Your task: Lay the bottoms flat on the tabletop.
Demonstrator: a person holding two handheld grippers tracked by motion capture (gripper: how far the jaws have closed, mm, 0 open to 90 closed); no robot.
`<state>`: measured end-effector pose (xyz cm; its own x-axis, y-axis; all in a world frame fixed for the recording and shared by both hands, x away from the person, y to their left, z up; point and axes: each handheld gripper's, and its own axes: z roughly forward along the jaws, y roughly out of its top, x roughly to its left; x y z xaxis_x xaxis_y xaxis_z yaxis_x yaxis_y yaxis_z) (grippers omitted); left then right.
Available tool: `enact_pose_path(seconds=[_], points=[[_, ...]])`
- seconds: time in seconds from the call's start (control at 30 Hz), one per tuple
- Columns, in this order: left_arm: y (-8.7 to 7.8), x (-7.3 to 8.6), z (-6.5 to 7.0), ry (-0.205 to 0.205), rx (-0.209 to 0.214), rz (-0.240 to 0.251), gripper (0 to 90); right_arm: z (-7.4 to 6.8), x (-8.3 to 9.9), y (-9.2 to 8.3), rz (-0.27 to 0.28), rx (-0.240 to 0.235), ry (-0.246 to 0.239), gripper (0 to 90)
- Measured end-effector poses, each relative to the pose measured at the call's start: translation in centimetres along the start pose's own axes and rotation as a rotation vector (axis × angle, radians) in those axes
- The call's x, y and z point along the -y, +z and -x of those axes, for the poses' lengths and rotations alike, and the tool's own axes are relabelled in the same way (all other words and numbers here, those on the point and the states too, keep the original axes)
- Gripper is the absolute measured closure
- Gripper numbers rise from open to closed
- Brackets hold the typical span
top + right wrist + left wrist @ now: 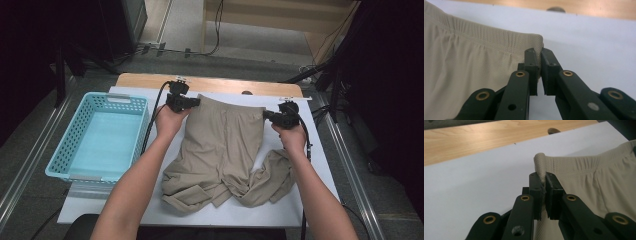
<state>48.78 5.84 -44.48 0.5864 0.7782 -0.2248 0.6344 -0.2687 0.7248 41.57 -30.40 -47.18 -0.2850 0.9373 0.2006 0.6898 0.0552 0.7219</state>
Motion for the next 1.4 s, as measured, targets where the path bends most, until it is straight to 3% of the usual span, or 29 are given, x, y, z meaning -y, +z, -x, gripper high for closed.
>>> enact_pose_path(seconds=[0.07, 0.17, 0.2, 0.23, 0.27, 0.3, 0.33, 0.4, 0.5, 0.63, 0.8, 0.87, 1.07, 1.3, 1.4], points=[[-0.5, -1.3, -0.2, 0.011, -0.035, 0.009, 85.5, -0.3, -1.5, 0.1, 0.009, 0.01, -0.013, 82.2], [-1.8, -3.6, -0.6, -0.003, -0.078, 0.104, 85.3, -1.4, -4.6, -0.2, 0.044, 0.039, -0.05, 82.3], [-2.0, -4.0, -0.8, 0.003, -0.1, 0.131, 83.3, -1.7, -5.7, -0.4, 0.074, 0.053, -0.058, 82.2], [-1.9, -4.3, -1.0, -0.002, -0.126, 0.14, 75.7, -2.0, -6.6, -0.5, 0.109, 0.067, -0.06, 79.0], [-1.7, -4.3, -1.4, -0.023, -0.135, 0.114, 63.2, -2.2, -7.2, -0.5, 0.136, 0.093, -0.065, 67.8], [-1.6, -4.1, -1.7, -0.046, -0.112, 0.082, 62.0, -2.3, -7.5, -0.3, 0.148, 0.113, -0.059, 61.2], [-1.3, -3.7, -1.9, -0.062, -0.089, 0.053, 62.0, -2.3, -7.5, -0.1, 0.136, 0.104, -0.047, 61.1], [-1.1, -2.7, -1.9, -0.045, -0.068, 0.03, 62.0, -2.3, -6.9, 0.4, 0.088, 0.078, -0.031, 60.1], [-0.7, -1.3, -1.7, -0.026, -0.039, -0.004, 58.9, -2.5, -5.0, 0.8, 0.055, 0.076, -0.074, 60.1], [-1.0, 0.0, -0.9, -0.006, -0.006, -0.022, 55.6, -2.3, -2.8, 0.7, 0.024, 0.036, -0.066, 61.0], [-1.9, 1.3, 0.1, 0.017, 0.041, -0.025, 47.1, -2.5, -0.5, 0.0, -0.026, 0.002, -0.109, 61.1], [-2.3, 1.9, 0.7, 0.037, 0.049, -0.031, 45.3, -2.5, 0.6, -0.5, -0.02, -0.014, -0.123, 61.1], [-3.5, 3.4, 2.6, 0.081, 0.091, -0.024, 43.9, -3.1, 3.8, -1.8, -0.04, -0.051, -0.133, 61.1], [-3.9, 5.4, 4.7, 0.116, 0.135, -0.031, 43.2, -4.1, 6.3, -1.7, -0.09, -0.098, -0.139, 60.6], [-4.1, 6.1, 5.2, 0.126, 0.148, -0.035, 43.1, -4.6, 6.9, -2.3, -0.109, -0.103, -0.182, 58.7]])
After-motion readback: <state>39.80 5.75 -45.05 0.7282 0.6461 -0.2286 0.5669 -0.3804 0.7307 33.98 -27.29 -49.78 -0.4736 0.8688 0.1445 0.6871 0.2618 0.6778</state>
